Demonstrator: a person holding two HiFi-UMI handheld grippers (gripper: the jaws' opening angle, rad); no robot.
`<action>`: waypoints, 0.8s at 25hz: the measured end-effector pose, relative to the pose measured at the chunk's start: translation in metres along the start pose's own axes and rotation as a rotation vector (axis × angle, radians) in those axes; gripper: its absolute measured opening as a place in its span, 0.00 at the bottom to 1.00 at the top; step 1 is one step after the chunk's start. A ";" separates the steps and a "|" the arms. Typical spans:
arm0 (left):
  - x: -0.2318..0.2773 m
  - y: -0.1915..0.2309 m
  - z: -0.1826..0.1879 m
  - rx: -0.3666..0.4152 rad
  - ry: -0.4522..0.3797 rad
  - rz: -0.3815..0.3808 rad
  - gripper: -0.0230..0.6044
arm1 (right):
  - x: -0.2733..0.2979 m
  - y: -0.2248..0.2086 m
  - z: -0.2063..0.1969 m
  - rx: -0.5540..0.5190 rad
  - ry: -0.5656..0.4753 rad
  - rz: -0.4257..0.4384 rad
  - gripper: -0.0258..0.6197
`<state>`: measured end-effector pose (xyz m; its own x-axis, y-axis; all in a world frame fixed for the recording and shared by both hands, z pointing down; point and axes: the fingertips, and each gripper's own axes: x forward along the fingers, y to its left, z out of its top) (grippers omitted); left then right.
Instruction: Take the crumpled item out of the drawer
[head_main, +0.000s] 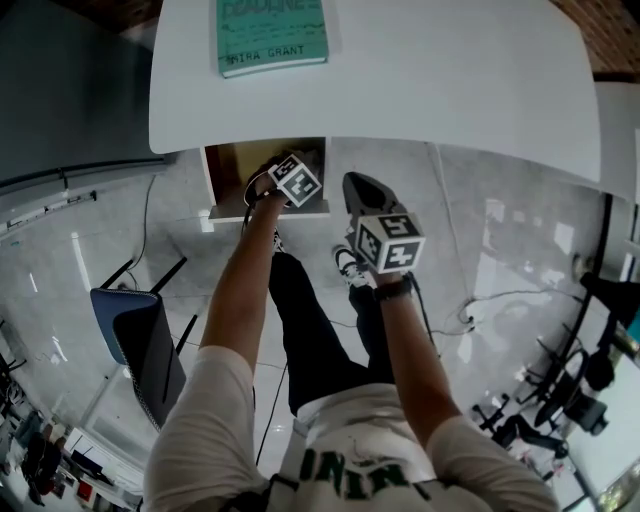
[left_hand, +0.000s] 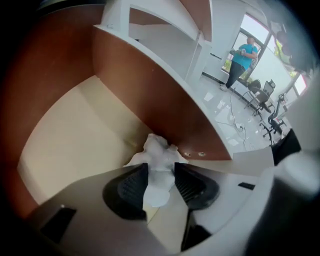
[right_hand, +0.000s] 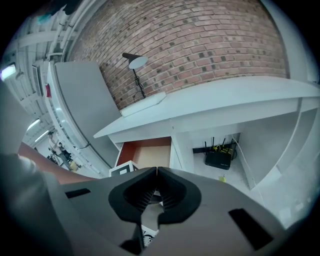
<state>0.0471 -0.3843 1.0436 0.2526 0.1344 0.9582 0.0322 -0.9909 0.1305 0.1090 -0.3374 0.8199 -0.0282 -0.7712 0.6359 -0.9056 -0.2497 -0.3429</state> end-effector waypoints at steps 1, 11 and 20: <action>0.002 0.001 0.000 0.017 0.002 0.015 0.30 | 0.000 -0.001 0.000 0.009 0.002 -0.001 0.05; 0.005 0.002 0.005 0.028 -0.019 0.018 0.11 | 0.003 -0.003 0.001 0.088 -0.004 0.020 0.05; -0.041 -0.005 0.021 -0.082 -0.101 0.033 0.04 | -0.006 0.005 0.004 0.006 0.058 0.032 0.05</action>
<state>0.0564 -0.3846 0.9984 0.3488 0.0970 0.9322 -0.0562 -0.9907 0.1241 0.1066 -0.3360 0.8116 -0.0819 -0.7440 0.6631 -0.9011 -0.2290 -0.3683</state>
